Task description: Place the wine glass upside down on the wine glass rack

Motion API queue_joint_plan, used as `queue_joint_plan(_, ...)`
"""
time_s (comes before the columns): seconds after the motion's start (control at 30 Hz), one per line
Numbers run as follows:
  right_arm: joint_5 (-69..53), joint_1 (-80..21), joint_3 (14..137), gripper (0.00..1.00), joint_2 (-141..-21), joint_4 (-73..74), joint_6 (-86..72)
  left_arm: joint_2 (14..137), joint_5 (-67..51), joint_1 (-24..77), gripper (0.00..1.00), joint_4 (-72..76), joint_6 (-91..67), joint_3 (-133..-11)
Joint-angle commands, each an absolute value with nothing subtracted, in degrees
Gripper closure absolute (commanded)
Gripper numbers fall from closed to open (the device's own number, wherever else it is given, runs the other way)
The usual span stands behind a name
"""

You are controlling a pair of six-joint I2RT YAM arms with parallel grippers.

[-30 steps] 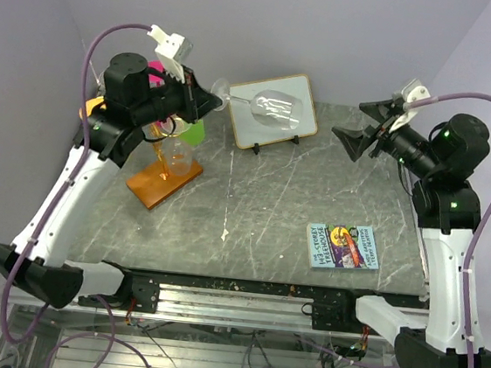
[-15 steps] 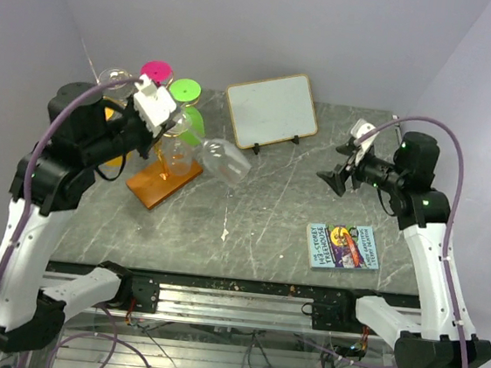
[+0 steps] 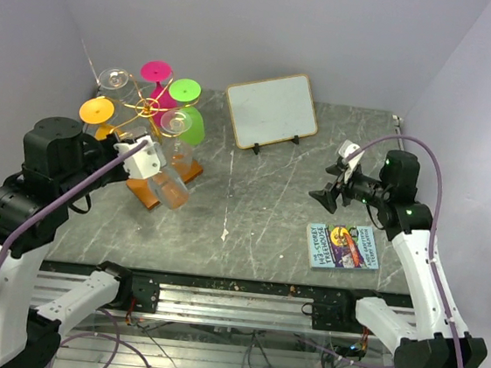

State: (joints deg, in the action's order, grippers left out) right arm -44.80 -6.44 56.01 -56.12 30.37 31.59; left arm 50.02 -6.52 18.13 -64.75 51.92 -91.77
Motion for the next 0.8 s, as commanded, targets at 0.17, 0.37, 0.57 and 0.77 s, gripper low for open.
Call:
queue_joint_plan(0.17, -47.3, -4.1, 53.0, 0.23, -55.7, 27.2, 30.6, 50.6, 1.6, 16.9, 0.93, -59.5, 55.4, -87.2)
queue_joint_plan(0.37, -47.5, -3.4, 52.5, 0.22, -56.2, 26.8, 30.4, 52.3, 4.6, 17.1, 0.93, -56.0, 55.4, -85.4)
queue_joint_plan(0.57, -47.9, -3.2, 52.2, 0.22, -56.3, 26.8, 30.2, 54.3, 5.7, 17.4, 0.93, -55.7, 58.1, -85.7)
queue_joint_plan(0.77, -48.2, -3.2, 52.3, 0.22, -56.5, 27.3, 30.6, 56.3, 8.0, 17.4, 0.93, -55.2, 60.7, -86.6)
